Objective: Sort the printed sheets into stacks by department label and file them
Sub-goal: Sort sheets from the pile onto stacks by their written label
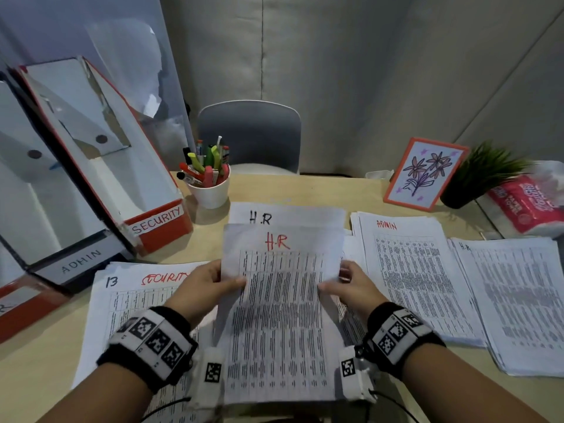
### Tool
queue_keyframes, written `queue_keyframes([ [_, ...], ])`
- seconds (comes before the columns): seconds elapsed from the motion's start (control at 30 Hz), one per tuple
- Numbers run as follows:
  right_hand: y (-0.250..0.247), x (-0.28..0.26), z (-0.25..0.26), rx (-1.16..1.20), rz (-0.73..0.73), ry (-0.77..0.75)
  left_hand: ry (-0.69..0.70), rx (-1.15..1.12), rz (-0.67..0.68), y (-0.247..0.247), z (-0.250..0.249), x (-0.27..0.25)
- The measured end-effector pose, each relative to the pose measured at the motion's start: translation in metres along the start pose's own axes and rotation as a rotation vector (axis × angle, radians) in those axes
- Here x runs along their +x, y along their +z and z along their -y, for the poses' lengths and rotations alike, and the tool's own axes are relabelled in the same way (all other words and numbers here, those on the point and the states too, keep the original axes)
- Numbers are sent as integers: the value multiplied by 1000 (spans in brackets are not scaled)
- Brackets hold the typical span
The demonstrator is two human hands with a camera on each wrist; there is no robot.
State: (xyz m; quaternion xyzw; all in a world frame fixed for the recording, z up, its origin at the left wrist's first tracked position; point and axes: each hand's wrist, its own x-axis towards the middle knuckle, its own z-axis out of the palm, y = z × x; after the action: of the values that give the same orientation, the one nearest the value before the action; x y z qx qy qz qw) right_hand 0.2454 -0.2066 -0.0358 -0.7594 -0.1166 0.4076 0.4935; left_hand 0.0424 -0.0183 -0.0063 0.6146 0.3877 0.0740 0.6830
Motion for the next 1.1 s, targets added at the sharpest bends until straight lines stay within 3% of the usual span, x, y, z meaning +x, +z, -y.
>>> queue_keyframes([
  [0.13,-9,-4,37,87,102,-95,192,-63,19,-6,-39,-12],
  [0.33,-3,-43,102,78,-69,-574,542,-73,-171,3,-86,-27],
  [0.43,6,-57,106,40,-99,-697,681,3,-195,11,-89,-27],
  [0.5,11,-55,92,-15,-53,-673,651,22,-170,15,-78,-22],
  [0.6,18,-45,62,-157,119,-455,429,67,-184,20,-46,-10],
  [0.7,20,-34,42,-316,179,-330,349,162,-216,25,-20,-4],
  [0.93,23,-18,34,-191,-52,-271,331,125,-301,24,-22,-6],
  [1.1,-6,-20,39,-69,-143,-266,406,30,-213,20,-22,-5],
])
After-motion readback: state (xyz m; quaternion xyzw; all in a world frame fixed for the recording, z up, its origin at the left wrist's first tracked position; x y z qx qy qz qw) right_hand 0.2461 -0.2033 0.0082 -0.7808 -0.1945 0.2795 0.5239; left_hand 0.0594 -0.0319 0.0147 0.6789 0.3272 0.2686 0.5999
